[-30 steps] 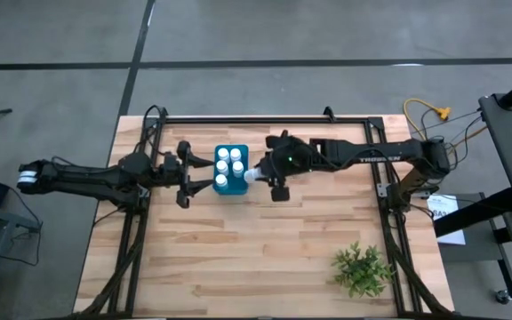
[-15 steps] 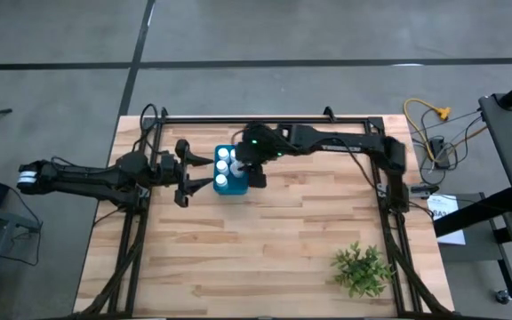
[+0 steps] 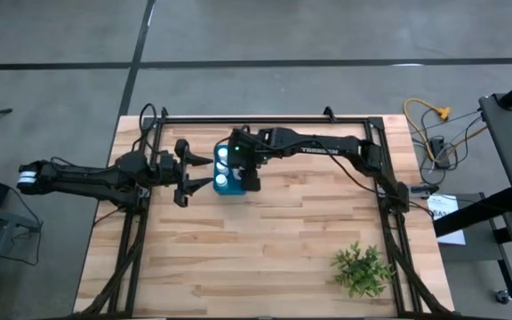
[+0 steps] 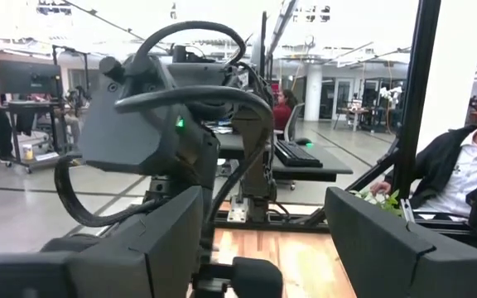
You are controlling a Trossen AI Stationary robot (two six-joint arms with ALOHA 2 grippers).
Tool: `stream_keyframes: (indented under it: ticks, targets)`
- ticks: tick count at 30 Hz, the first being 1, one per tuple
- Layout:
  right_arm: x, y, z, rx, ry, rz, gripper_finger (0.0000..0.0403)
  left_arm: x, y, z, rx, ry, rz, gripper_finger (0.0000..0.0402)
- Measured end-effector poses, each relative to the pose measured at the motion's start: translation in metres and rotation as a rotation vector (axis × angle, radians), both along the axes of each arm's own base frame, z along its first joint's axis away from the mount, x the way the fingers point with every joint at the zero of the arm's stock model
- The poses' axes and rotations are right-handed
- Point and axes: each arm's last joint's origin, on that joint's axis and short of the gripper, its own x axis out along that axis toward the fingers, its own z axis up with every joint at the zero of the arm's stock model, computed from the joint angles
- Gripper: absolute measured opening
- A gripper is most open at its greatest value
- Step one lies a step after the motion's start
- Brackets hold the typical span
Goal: Pick and place pill bottles into a basket
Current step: Put the white medicine bottle into the blue bin
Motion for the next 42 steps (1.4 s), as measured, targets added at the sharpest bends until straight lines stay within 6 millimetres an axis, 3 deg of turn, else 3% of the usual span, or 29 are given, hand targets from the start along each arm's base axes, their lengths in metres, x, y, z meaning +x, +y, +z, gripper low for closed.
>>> stream_keyframes:
  ticks: [11,24,42]
  targets:
    - [0.011,0.003,-0.028,0.032,0.041,0.044,0.0147,0.001,0.000,-0.001,-0.001,0.006,-0.001,0.0238]
    - [0.013,0.003,-0.035,0.058,0.014,0.069,0.0147,0.002,0.000,-0.002,-0.005,0.011,-0.001,0.0238]
    - [0.010,0.003,-0.069,0.042,0.019,0.095,0.0147,0.003,0.000,-0.002,-0.004,0.011,-0.003,0.0238]
